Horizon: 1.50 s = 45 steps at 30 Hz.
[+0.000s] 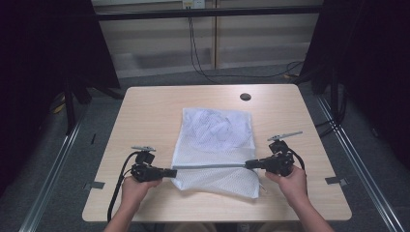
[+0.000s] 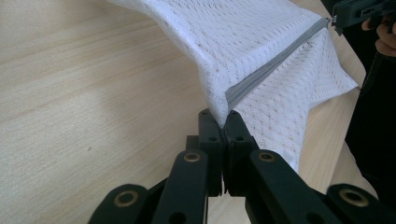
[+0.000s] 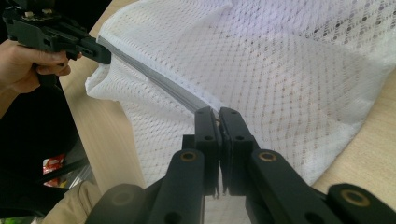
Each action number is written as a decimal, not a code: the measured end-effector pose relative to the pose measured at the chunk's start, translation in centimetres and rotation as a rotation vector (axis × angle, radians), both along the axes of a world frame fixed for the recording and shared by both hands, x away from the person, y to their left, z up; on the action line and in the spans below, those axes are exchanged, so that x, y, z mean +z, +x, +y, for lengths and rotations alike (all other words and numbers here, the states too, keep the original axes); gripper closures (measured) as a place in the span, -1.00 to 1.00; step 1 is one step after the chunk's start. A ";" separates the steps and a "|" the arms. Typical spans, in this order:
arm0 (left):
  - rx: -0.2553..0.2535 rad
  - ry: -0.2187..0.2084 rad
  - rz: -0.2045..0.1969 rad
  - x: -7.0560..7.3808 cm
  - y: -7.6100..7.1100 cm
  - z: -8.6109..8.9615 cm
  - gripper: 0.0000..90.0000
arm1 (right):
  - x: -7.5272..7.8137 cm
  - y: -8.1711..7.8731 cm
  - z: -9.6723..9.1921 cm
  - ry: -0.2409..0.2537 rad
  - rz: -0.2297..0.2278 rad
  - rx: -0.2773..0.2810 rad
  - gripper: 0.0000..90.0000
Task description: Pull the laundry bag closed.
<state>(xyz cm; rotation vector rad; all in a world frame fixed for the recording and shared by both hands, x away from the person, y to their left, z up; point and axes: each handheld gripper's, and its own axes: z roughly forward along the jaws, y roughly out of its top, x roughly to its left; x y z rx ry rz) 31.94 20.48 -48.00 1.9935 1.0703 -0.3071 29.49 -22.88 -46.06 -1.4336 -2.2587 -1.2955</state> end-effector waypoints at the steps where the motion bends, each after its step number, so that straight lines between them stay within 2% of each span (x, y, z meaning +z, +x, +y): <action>1: -0.005 0.004 -0.001 0.0 0.1 0.1 0.97 | 0.0 0.0 0.0 -0.007 -0.001 -0.004 0.93; 11: -0.005 0.003 0.002 0.1 0.2 0.2 0.97 | 0.0 -0.2 -0.9 -0.004 0.003 -0.026 0.93; 17: 0.015 0.003 -0.001 0.2 0.1 0.5 0.97 | 0.1 -0.4 -1.7 -0.005 0.005 -0.050 0.93; 23: 0.005 0.003 -0.005 0.3 0.1 0.6 0.97 | 0.2 -0.5 -2.3 -0.007 -0.003 -0.062 0.93; 28: 0.008 0.002 -0.006 0.4 0.0 0.7 0.97 | 0.3 -0.6 -2.3 -0.033 -0.013 -0.066 0.93; 32: 0.008 0.011 -0.016 0.5 0.0 0.7 0.97 | 0.5 -0.7 -2.5 -0.027 -0.019 -0.069 0.94; 37: 0.015 -0.001 -0.013 0.4 0.0 0.7 0.97 | 0.5 -0.8 -2.5 -0.014 -0.012 -0.076 0.93; 39: 0.005 -0.020 -0.009 0.5 -0.1 0.7 0.97 | 0.5 -0.8 -2.5 -0.021 -0.017 -0.066 0.93; 43: -0.016 -0.012 -0.027 0.6 -0.2 0.5 0.95 | 0.7 -0.9 -2.3 -0.066 -0.030 -0.061 0.93; 44: -0.014 -0.009 -0.035 0.6 -0.2 0.6 0.92 | 0.7 -0.9 -2.3 -0.065 -0.034 -0.064 0.92; 45: -0.006 -0.012 -0.031 0.7 -0.2 0.6 0.78 | 0.8 -1.0 -2.3 -0.066 -0.038 -0.070 0.91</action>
